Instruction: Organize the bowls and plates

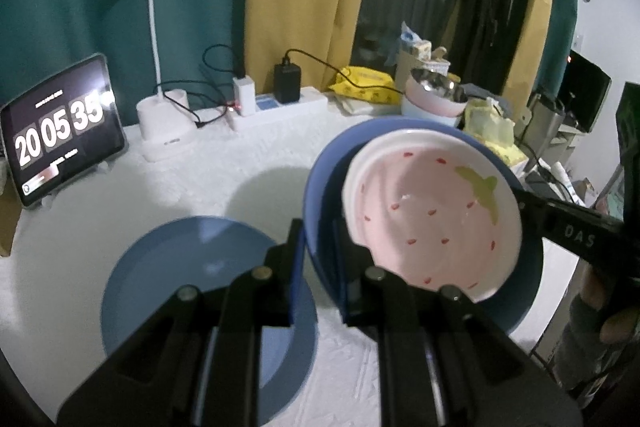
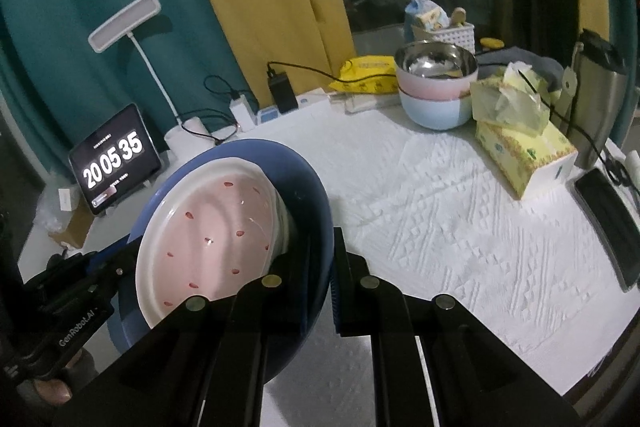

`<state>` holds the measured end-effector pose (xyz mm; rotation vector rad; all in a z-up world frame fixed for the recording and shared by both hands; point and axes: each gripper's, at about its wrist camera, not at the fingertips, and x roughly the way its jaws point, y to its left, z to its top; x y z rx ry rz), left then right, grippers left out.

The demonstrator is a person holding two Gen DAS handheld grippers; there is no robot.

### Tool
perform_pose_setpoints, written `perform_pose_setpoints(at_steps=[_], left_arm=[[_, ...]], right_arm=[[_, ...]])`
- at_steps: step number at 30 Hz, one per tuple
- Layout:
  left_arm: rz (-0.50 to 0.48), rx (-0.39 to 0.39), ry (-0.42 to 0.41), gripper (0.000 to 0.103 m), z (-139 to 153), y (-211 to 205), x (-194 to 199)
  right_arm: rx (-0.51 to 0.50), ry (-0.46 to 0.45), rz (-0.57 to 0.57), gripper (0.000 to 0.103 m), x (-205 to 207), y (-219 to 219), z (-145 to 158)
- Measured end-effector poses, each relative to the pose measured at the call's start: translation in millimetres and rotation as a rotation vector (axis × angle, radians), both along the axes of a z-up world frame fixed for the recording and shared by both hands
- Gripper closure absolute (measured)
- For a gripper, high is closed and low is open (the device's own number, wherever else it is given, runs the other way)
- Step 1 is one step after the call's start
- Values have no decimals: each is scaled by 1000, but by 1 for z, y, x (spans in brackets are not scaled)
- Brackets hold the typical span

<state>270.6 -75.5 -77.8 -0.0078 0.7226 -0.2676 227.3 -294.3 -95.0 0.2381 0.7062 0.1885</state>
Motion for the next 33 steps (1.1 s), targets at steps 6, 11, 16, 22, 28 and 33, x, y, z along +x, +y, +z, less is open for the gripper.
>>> perform_pose_setpoints(at_steps=[6,11,16,22,28,33], left_arm=[[17,-10,-29,91,12,15,-6],[48,-35,-36,91,19,34,-7],[73,-43,-48,91,23,51,-9],[103,-54,-47,91,23,73,-10],[140,-61,-34,91,17,97,-8],[178,-65,-17,91,9,117,-7]], right_arm=[[-6,-24,19,93,-2,13,13],[-10,-30,41,93,0,29,19],[-18,-40,66,93,3,48,25],[-26,-30,97,93,10,71,24],[-33,-16,131,93,19,95,22],[-37,3,165,93,27,116,16]])
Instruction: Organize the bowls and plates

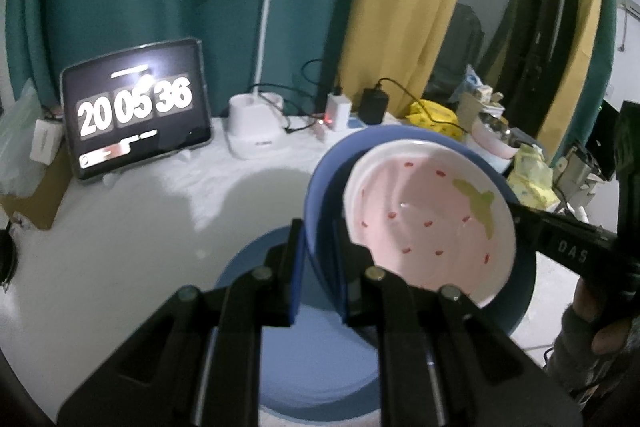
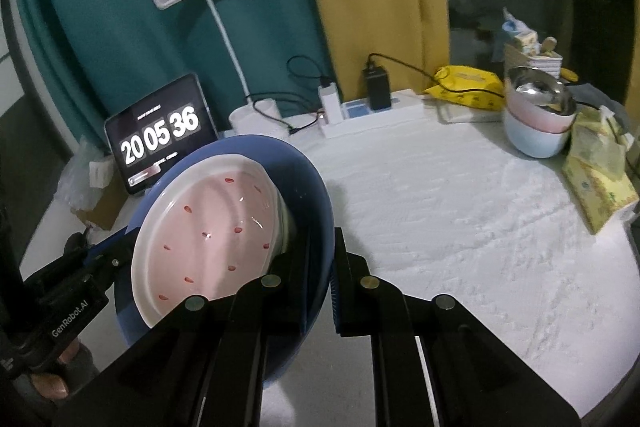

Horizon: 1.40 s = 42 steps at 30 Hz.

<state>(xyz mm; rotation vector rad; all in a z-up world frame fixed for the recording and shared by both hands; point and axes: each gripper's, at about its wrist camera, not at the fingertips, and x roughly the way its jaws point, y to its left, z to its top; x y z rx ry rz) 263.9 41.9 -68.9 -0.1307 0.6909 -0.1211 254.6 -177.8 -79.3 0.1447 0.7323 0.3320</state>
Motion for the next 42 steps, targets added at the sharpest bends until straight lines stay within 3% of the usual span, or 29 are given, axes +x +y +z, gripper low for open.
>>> perform_pose_setpoints(at_steps=[16,31,36,42], left_arm=[[70,-1,93,91,-35,34,11],[70,41,86,86,-39,33,16],[66,1,112,86,-38,36,14],[76,3,105,80,-35,35,8]], right_arm=[[-19,95,57,93,25,40,-36],[-26,100,40,89,35,36,-41],[-29,112,22,73,35,31,-40],[-33,97,14,71,27,27,-36]])
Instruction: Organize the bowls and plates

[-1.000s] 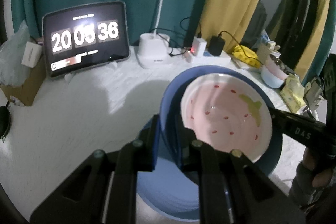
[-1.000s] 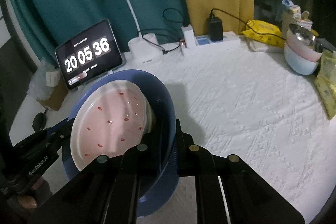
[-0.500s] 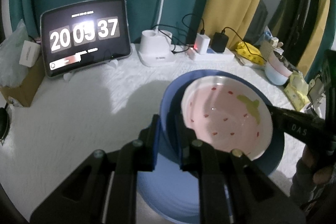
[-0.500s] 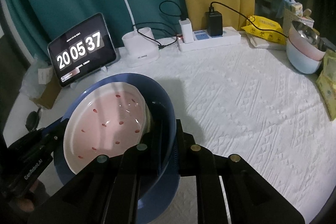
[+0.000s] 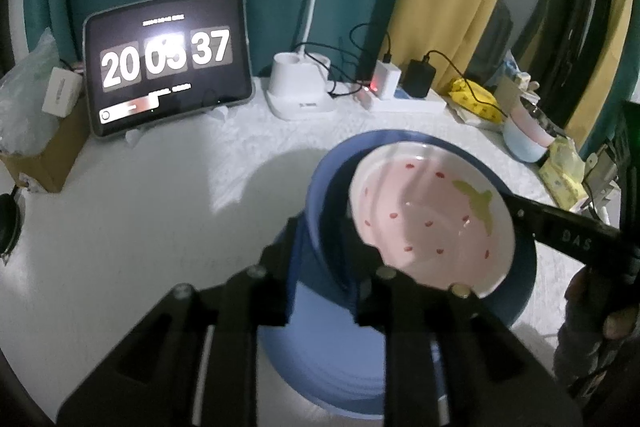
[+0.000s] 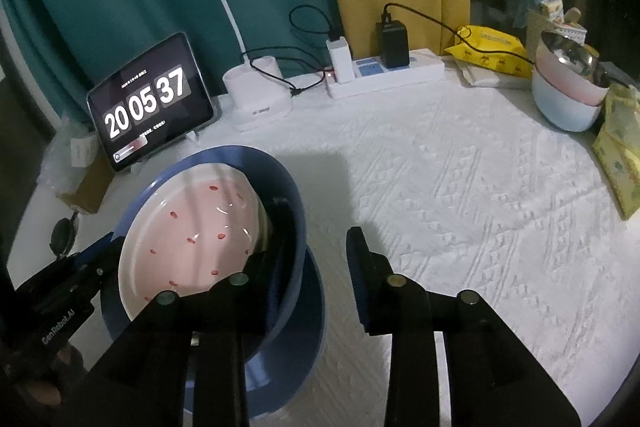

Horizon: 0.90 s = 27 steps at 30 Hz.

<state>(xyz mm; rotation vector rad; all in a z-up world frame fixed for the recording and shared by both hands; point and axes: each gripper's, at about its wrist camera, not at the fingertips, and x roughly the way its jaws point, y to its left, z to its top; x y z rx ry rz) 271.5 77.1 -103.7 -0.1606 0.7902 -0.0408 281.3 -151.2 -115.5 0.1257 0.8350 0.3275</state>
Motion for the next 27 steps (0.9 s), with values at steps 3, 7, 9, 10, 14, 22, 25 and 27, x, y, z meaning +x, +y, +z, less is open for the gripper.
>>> perform_pose_setpoints(at_steps=[3,7,9,10,14,22,25,27], left_arm=[[11,-2,-10,77,4,2,-4],[17,7,-42,64,11,2,-11],[17,19,-63,57,16,-1,-16],[12,24,-73,57,19,-3,-19],[-17,29,-99,57,27,-13,-30],[-18,41,-130,54,37,-26,-46],[-7,54,-147,53,41,-29,-53],[-4,64,-161,52,45,-31,-59]], right_arm=[[-3,-16,1,71,-7,-1,4],[-7,-34,-4,71,-13,-5,10],[-7,-41,-7,71,-18,-8,12],[-8,-44,-8,71,-19,-8,13],[-15,-62,-12,71,-28,-12,19],[-10,-90,-20,70,-46,-21,28],[-10,-101,-23,70,-53,-25,31],[-13,-111,-26,70,-58,-27,34]])
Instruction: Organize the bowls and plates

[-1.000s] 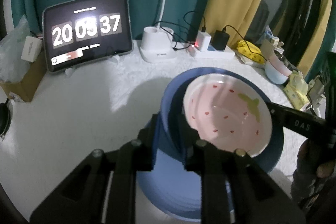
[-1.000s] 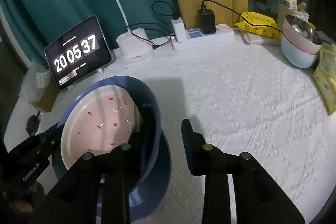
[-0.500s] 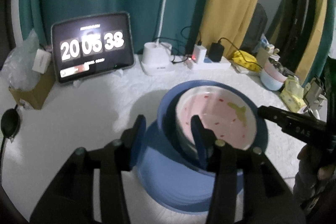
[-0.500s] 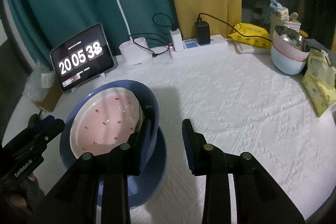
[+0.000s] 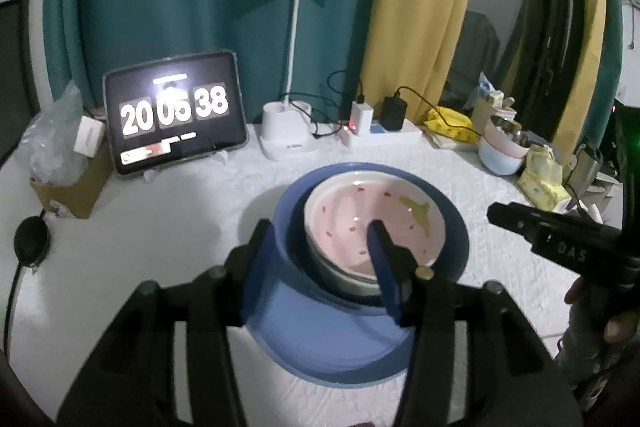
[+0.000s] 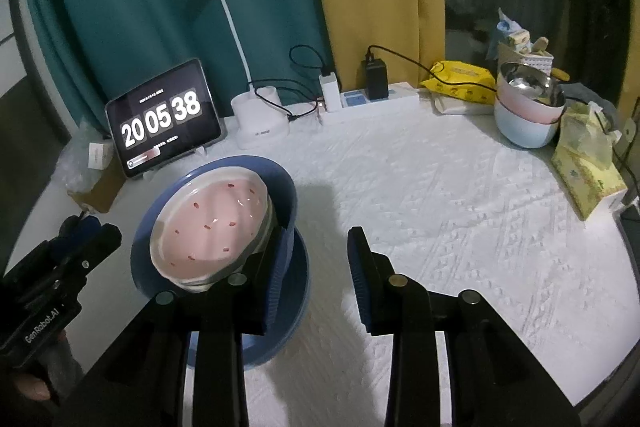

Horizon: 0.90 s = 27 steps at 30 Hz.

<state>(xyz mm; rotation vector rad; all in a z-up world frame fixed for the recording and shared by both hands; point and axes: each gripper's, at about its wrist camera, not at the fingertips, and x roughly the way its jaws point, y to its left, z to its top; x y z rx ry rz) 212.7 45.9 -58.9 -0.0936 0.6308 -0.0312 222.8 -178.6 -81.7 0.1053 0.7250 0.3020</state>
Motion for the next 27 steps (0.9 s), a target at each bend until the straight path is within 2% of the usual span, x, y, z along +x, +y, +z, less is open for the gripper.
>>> perform_pose_setpoints(at_steps=[4,18,27], left_arm=[[3,3,-22,27,6,-4,-10],[-27,12,-86,23,26,-25,-48],[-23,12,-134,23,40,-31,-70]], right_arm=[[-1,-16,-5,70,-10,-5,5],[-4,-69,-26,70,-46,-22,17],[-22,-140,-46,69,-77,-33,34]])
